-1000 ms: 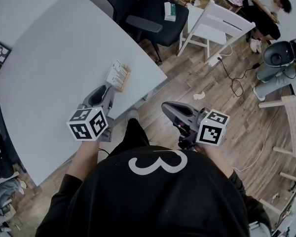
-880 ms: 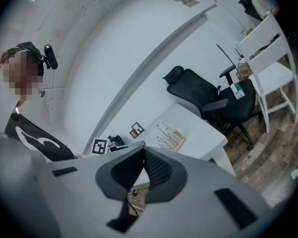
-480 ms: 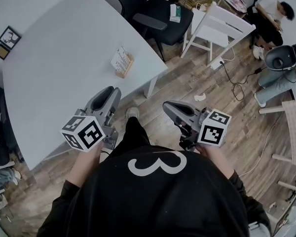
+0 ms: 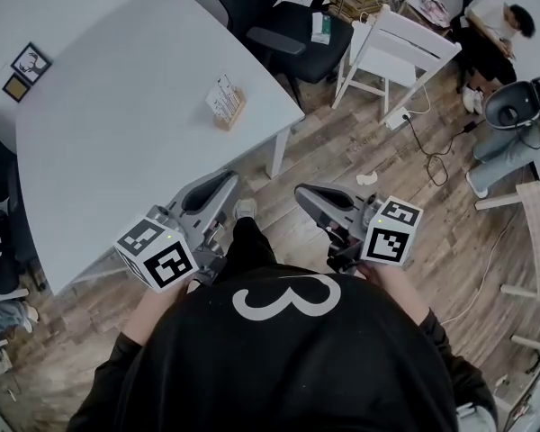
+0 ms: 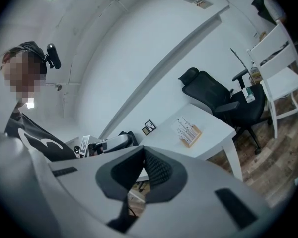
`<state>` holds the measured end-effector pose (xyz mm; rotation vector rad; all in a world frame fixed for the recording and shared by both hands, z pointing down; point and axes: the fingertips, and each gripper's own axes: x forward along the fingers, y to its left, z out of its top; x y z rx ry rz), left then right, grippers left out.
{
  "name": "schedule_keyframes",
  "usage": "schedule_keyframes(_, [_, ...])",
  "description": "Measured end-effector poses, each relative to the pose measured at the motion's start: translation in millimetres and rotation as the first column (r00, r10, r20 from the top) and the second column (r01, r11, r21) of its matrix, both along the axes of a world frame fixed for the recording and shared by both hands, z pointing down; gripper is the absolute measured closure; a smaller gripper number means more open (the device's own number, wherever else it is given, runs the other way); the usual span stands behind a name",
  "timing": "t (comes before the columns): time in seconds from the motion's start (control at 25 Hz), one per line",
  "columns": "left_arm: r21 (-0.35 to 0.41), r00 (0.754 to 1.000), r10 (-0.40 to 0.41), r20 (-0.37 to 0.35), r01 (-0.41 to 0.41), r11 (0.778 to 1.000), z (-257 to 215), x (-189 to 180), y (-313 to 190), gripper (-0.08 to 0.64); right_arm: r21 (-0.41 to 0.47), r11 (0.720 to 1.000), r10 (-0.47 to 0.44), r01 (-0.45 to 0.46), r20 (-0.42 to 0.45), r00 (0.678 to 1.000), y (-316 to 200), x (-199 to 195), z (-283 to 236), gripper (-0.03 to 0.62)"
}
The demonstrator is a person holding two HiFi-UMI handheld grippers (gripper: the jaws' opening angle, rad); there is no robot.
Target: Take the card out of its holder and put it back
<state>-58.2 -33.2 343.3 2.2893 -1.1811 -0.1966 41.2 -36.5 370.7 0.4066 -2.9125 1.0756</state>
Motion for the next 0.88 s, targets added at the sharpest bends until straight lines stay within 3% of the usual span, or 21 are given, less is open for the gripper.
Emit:
schedule_keyframes(0.2, [0.014, 1.0, 0.019, 0.018, -0.019, 1.0, -4, 9, 12, 0.545, 0.014, 1.0, -0.006, 0.006, 0.005, 1.0, 10, 3, -6, 0.583])
schedule_keyframes(0.88, [0.03, 0.998, 0.029, 0.048, -0.031, 0.999, -6, 15, 20, 0.546, 0.076, 0.997, -0.025, 0.025, -0.007, 1.0, 20, 1, -16, 0.584])
